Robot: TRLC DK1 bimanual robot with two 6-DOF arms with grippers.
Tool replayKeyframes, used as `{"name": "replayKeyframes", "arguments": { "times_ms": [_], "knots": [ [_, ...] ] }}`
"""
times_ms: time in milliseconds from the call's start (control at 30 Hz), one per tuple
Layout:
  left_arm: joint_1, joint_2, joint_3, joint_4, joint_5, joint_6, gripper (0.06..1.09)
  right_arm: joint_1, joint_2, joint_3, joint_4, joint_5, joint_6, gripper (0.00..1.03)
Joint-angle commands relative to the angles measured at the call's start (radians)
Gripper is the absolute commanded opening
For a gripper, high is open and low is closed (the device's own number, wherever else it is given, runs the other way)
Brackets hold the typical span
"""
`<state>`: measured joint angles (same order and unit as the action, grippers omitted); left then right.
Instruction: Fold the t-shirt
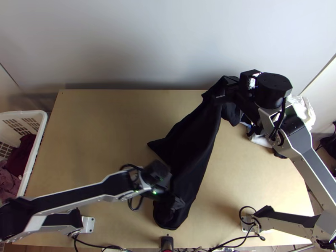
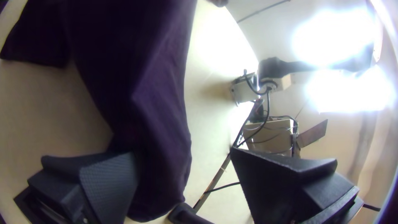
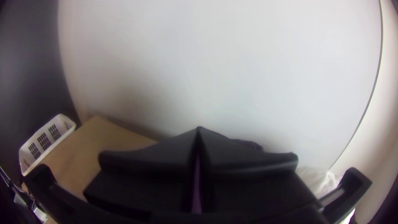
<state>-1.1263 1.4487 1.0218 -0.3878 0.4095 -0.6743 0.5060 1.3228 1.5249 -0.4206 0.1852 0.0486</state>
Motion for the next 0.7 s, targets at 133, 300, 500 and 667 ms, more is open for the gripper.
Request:
{"name": "replayKeyframes", "arguments": {
  "times_ms": [133,300,500,667],
  "knots": [
    [-0.072,0.148,0.024,0.107,-0.003,-0.004,0.92,-0.003,-0.01,-0.011,-0.003,-0.001,0.0,0.03],
    [-0.07,0.217,0.017,0.106,-0.026,0.004,0.44,0.002,-0.008,0.001,-0.003,-0.001,0.0,0.03],
    [0.014,0.234,0.023,0.041,-0.121,0.088,0.09,0.003,-0.014,-0.002,-0.003,-0.001,0.0,0.03],
    [0.184,0.108,0.077,-0.069,-0.129,0.157,0.09,0.003,-0.037,-0.025,-0.004,0.0,0.0,0.03]
  ]
}}
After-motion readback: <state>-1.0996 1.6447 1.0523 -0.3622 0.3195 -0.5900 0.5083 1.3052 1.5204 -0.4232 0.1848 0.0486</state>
